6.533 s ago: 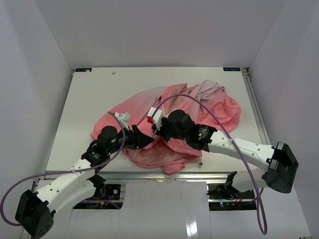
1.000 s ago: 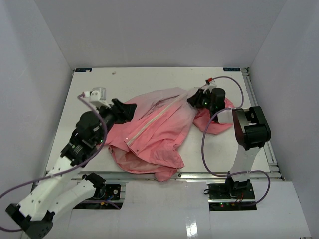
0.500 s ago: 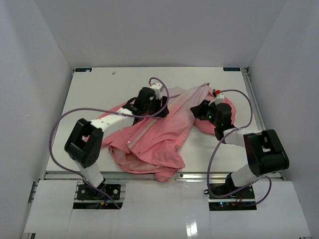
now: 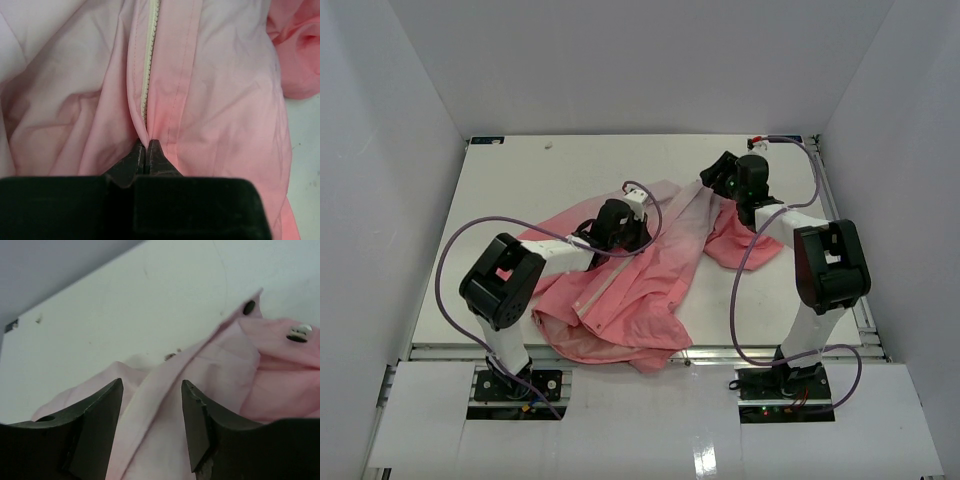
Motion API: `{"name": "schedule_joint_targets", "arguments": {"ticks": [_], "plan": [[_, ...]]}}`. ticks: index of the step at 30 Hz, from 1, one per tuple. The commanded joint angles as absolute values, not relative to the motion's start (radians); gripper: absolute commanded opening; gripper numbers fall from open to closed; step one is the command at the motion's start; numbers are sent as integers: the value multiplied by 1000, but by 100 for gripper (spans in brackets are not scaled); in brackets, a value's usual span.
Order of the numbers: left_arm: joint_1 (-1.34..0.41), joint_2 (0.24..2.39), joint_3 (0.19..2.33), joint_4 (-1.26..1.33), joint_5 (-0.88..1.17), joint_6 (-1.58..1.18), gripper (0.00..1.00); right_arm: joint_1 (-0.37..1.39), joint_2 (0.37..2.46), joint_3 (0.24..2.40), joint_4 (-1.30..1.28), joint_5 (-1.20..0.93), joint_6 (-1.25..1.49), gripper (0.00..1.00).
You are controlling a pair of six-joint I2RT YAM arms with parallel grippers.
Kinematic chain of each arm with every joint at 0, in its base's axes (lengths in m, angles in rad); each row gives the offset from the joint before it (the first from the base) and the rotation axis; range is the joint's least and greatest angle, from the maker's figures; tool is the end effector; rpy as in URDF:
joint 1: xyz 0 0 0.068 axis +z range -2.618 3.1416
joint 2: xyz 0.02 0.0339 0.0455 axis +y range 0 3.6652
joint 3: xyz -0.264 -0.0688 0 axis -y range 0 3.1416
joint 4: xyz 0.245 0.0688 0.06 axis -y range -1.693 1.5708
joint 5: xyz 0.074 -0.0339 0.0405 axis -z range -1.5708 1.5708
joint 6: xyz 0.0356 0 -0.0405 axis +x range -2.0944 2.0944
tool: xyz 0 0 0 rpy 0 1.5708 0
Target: Zip up the jacket
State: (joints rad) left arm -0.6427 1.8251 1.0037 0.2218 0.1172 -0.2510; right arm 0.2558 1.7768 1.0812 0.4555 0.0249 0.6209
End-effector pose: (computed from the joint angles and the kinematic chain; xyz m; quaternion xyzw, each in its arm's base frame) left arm 0.3077 -0.2356 0.1688 0.1986 0.8607 -0.2481 0.3978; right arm 0.3940 0.1021 0.2349 0.1504 0.7722 0.2531 0.5631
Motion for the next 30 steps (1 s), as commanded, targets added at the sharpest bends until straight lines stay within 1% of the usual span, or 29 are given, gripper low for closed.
{"name": "schedule_joint_targets", "arguments": {"ticks": [1,7,10,11,12,13,14,15,17,19,21,22,23,26,28,30], "plan": [[-678,1730,893,359,130,-241,0,270,1883,1163,336,31,680,58],[-711,1758,831,470,115,-220,0,315,1971,1255,283,48,652,62],[-731,1770,798,529,119,-207,0,324,2034,1313,293,32,635,62],[-735,1776,793,542,115,-203,0,325,2050,1332,309,29,626,59],[-735,1784,792,552,109,-199,0,325,2067,1345,334,22,611,54],[-735,1791,796,551,91,-194,0,325,2090,1354,371,12,597,39],[-731,1798,813,544,54,-178,0,325,2101,1365,439,-15,572,20],[-725,1802,832,534,24,-163,0,325,2112,1376,508,-45,541,8],[-673,1810,883,506,-17,-146,0,321,2129,1410,600,-71,469,8],[-616,1812,961,466,-28,-134,0,301,2143,1517,621,-117,460,8],[-577,1767,988,442,-85,-114,0,288,2133,1577,630,-207,455,8],[-574,1732,985,435,-94,-94,0,285,2107,1576,628,-220,440,8],[-575,1694,977,429,-94,-79,0,284,2072,1558,629,-225,426,8],[-609,1585,881,436,-36,-127,0,285,1918,1338,665,-204,454,8],[-675,1568,780,448,-50,-193,0,286,1828,1117,692,-179,523,8],[-731,1583,696,495,-94,-231,0,289,1789,952,748,-169,571,8]]}}
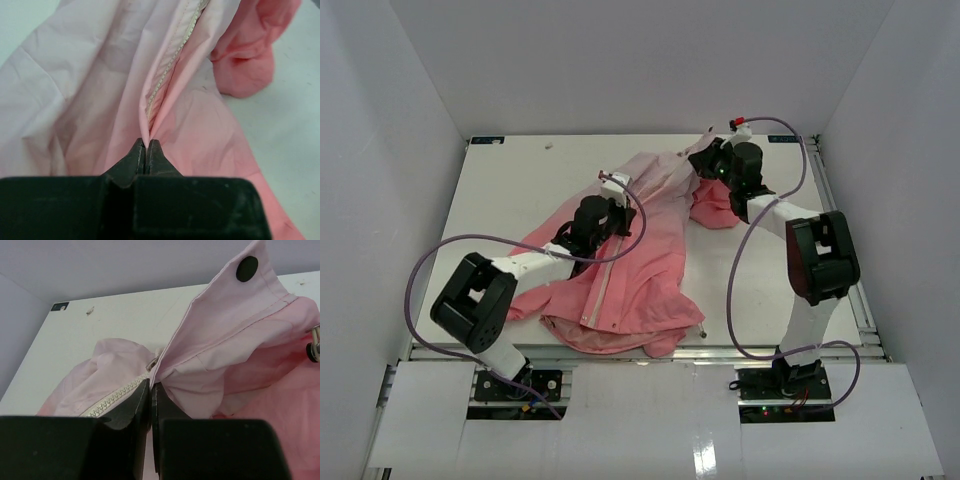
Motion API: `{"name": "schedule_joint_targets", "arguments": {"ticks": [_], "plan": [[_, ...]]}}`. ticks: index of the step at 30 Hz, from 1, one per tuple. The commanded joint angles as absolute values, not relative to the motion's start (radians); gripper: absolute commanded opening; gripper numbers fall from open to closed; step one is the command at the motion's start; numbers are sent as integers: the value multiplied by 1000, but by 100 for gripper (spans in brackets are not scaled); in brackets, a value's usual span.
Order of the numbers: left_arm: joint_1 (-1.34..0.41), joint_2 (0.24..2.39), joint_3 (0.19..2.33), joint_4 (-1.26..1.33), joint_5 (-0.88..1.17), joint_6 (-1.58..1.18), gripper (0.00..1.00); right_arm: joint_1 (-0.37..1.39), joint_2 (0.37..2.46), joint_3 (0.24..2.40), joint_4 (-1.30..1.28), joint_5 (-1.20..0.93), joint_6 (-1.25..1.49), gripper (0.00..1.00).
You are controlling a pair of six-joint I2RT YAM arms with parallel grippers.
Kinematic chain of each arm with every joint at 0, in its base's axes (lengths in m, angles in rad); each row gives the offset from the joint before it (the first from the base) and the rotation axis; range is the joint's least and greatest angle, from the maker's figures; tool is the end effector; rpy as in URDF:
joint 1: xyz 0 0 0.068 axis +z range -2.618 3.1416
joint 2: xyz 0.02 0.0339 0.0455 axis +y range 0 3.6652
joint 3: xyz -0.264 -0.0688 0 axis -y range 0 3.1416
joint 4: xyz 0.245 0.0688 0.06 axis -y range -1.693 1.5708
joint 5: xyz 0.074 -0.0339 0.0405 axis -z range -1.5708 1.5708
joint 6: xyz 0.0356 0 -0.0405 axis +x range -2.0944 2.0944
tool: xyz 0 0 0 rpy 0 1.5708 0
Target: Zip up the jacket
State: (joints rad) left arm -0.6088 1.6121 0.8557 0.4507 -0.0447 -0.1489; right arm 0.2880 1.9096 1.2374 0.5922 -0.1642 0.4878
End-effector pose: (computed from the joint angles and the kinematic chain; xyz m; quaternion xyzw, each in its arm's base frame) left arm 0.2919 -0.2016 0.2198 0.1709 0.7881 -0.2019 0.5558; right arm 0.4256 0.1321 0.2482 0.0177 0.7342 0.3115 0.6030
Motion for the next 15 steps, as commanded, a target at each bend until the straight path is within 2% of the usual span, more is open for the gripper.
{"name": "schedule_joint_targets", "arguments": {"ticks": [1,3,8,15], "plan": [[-754,1591,657,520,-130,-252,0,292,1779,881,784,-166,592,8],[-792,1610,569,567,-157,-312,0,304,1773,721,859,-148,626,8],[-820,1591,485,544,-234,-410,0,335,1739,522,924,-70,626,8],[-824,1481,423,476,-368,-460,0,359,1686,368,999,47,655,29]]}}
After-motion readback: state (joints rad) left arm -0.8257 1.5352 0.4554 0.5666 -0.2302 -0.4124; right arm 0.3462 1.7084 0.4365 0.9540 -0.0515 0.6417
